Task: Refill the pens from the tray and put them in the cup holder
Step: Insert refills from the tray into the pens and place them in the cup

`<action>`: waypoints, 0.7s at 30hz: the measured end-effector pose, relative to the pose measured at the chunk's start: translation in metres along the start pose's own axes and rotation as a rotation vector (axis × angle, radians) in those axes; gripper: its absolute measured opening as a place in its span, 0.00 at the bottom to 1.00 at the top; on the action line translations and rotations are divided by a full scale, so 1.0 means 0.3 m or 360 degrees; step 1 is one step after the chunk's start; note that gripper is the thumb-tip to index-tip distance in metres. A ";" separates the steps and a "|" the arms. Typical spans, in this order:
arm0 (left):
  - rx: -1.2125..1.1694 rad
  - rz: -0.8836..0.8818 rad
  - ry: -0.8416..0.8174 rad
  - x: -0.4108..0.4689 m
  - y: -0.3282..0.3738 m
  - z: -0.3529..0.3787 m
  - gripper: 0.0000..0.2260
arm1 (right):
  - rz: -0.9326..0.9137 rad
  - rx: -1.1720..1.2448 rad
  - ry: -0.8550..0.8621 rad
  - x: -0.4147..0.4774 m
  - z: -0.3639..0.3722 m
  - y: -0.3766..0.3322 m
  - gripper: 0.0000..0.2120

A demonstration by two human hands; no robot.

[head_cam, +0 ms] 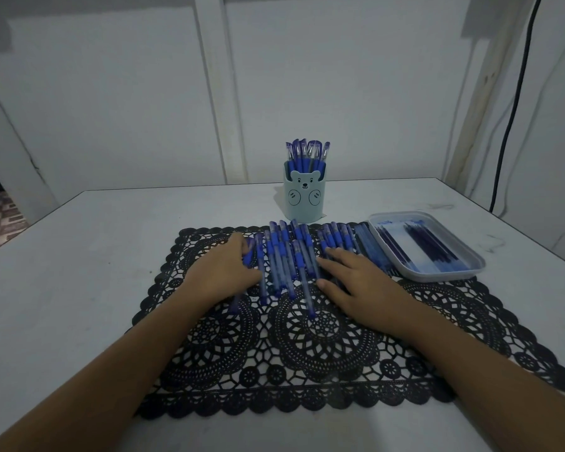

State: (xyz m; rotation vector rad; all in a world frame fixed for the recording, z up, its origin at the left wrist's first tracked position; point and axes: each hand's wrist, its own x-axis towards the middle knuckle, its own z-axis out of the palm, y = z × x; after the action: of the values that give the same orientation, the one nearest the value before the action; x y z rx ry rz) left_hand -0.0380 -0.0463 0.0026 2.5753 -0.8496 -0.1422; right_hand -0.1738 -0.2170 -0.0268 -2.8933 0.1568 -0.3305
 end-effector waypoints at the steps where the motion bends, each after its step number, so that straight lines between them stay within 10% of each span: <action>1: 0.0065 -0.0011 0.0045 -0.004 -0.003 -0.001 0.11 | 0.0000 0.0004 0.0004 0.001 0.003 0.003 0.25; 8: 0.0292 0.0022 0.0432 -0.046 -0.038 0.015 0.10 | -0.0018 0.0048 0.0275 0.004 0.010 0.012 0.30; 17: 0.0461 0.1363 0.0749 -0.086 0.015 0.100 0.04 | -0.0448 -0.0499 0.0651 -0.013 -0.015 -0.054 0.20; 21: 0.0422 0.1516 0.0780 -0.074 0.017 0.119 0.03 | -0.0439 -0.0476 0.0582 -0.008 -0.012 -0.043 0.07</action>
State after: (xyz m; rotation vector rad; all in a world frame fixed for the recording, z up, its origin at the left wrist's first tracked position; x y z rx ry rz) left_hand -0.0667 -0.0498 -0.0285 1.9730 -1.8222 0.8763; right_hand -0.1760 -0.2049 -0.0209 -3.1182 -0.1505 -0.9618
